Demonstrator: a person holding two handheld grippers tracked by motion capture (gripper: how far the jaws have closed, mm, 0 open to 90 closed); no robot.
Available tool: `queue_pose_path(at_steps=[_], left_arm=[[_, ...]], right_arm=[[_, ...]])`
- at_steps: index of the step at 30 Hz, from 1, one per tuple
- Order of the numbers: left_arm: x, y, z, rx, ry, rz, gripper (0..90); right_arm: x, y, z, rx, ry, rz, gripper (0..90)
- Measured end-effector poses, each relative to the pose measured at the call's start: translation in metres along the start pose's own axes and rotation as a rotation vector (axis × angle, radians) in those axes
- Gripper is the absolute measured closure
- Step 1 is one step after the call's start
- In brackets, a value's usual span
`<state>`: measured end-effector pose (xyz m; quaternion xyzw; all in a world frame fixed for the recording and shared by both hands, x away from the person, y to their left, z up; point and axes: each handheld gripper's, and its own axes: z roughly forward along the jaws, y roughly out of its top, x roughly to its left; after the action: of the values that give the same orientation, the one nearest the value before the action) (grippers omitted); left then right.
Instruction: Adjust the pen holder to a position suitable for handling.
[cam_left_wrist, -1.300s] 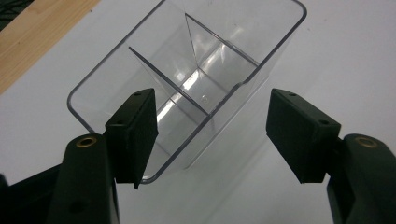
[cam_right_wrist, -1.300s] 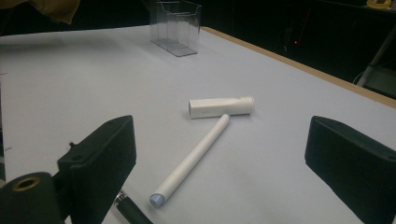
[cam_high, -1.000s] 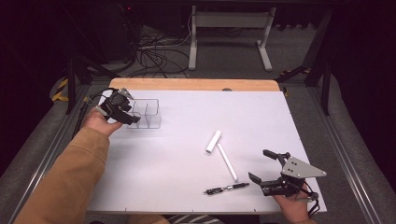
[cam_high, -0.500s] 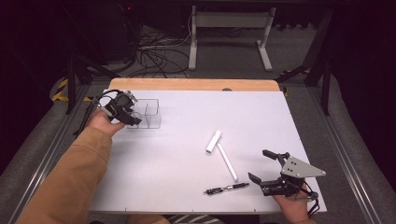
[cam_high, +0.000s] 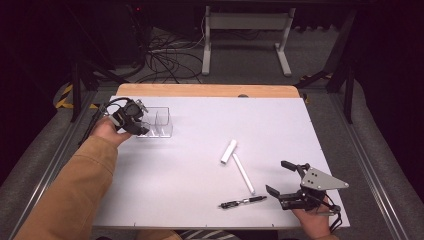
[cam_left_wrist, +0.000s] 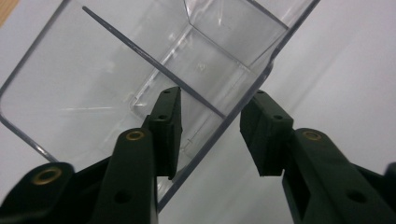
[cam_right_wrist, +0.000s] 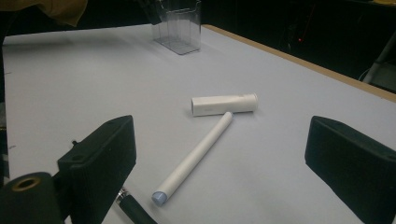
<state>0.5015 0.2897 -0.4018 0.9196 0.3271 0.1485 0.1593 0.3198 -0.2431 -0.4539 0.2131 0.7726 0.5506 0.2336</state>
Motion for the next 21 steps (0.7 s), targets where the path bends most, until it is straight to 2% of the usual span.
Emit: queue_pose_path(at_steps=[1, 6, 8, 9, 11, 12, 15, 16, 17, 21], left_arm=[[-0.001, 0.0, -0.001, 0.003, 0.002, 0.004, 60.2], [-0.005, -0.002, -0.004, 0.05, 0.003, 0.087, 68.1], [-0.007, -0.002, -0.006, 0.063, -0.011, 0.123, 71.9], [-0.007, -0.002, -0.007, 0.063, -0.021, 0.147, 77.1], [-0.011, -0.002, -0.01, 0.069, -0.052, 0.194, 79.9], [-0.014, -0.001, -0.011, 0.069, -0.067, 0.215, 87.8], [-0.019, 0.003, -0.013, 0.077, -0.068, 0.259, 86.9], [-0.021, 0.003, -0.015, 0.062, -0.078, 0.271, 88.2], [-0.021, 0.004, -0.017, 0.048, -0.105, 0.264, 88.2], [-0.029, 0.008, -0.026, -0.006, -0.122, 0.29, 88.2]], right_arm=[[0.0, 0.0, 0.0, 0.0, 0.0, 0.0, 9.3], [0.0, 0.0, 0.001, 0.0, 0.005, 0.001, 9.3], [0.0, 0.0, 0.001, 0.003, 0.009, 0.007, 9.3], [0.0, -0.001, 0.001, 0.003, 0.011, 0.007, 9.3], [0.0, -0.001, 0.002, 0.003, 0.013, 0.008, 9.3], [0.0, -0.001, 0.002, 0.002, 0.016, 0.009, 9.3], [0.0, -0.001, 0.002, 0.001, 0.018, 0.01, 9.3], [0.0, -0.001, 0.002, 0.0, 0.018, 0.012, 9.3], [0.0, -0.001, 0.002, 0.0, 0.019, 0.013, 9.3], [-0.001, -0.001, 0.001, -0.001, 0.019, 0.017, 9.3]])
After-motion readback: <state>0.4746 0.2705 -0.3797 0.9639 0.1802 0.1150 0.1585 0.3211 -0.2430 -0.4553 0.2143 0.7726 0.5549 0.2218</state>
